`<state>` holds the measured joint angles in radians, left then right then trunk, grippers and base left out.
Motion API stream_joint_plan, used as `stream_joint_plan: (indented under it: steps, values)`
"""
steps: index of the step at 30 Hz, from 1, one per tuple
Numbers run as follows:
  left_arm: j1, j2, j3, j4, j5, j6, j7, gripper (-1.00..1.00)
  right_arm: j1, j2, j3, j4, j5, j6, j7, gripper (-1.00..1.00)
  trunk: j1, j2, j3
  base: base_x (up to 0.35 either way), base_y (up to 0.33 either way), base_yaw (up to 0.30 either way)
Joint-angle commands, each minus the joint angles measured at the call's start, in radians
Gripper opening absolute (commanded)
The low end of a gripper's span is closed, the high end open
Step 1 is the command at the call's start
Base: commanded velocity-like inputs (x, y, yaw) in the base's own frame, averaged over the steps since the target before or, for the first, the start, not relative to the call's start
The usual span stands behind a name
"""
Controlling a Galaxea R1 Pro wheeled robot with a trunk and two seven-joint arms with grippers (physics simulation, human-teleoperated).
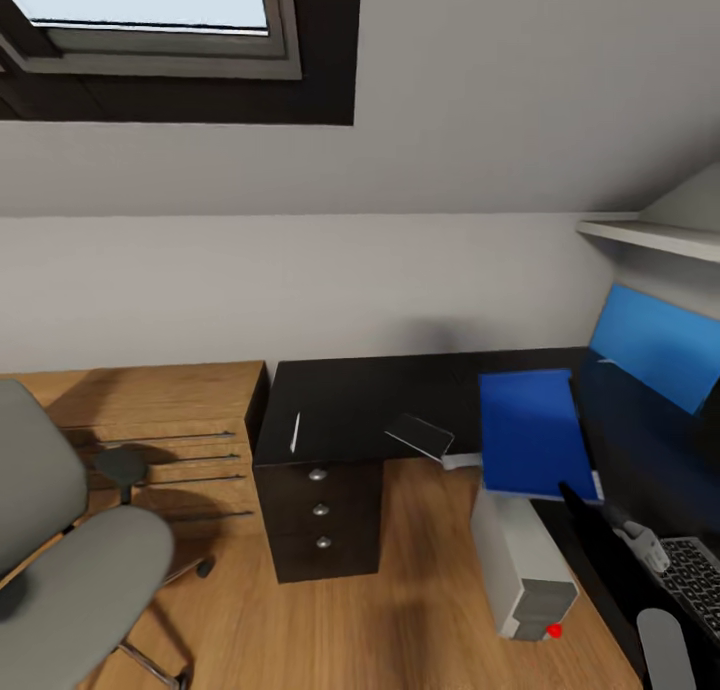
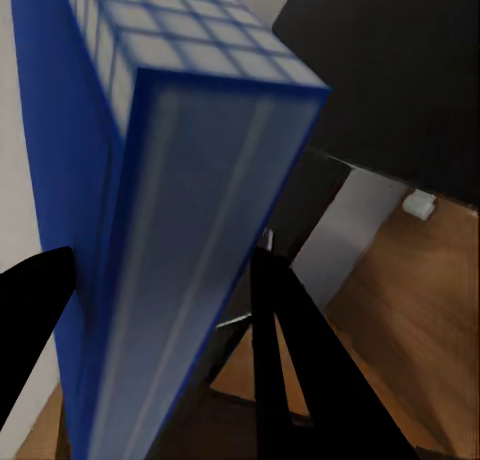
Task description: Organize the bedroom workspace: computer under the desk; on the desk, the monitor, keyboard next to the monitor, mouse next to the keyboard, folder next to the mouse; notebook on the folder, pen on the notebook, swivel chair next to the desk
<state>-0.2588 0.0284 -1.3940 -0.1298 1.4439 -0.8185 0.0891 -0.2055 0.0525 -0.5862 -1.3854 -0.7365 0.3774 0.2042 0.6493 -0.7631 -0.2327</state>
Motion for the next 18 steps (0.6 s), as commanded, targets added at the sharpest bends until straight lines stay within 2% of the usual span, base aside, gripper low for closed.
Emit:
stream_joint_plan:
  steps: [1,8,18]
  values:
    - [-0.001,0.002,-0.008,-0.003,0.003,-0.003,0.009,1.0,-0.002,0.001,-0.003,0.005,-0.007,0.007,0.002,-1.0,0.0,-0.001,-0.001,0.0,0.0,-0.299]
    - [0.0,0.001,-0.008,-0.004,0.004,0.001,0.012,1.0,-0.011,-0.001,-0.001,0.086,-0.006,0.008,-0.002,-1.0,0.0,-0.001,-0.001,0.0,0.0,-0.279]
    - [0.0,0.001,-0.008,-0.004,0.004,0.004,0.012,1.0,-0.013,-0.002,0.028,0.087,-0.007,0.008,0.005,-1.0,0.0,-0.001,-0.001,0.0,0.0,-0.029]
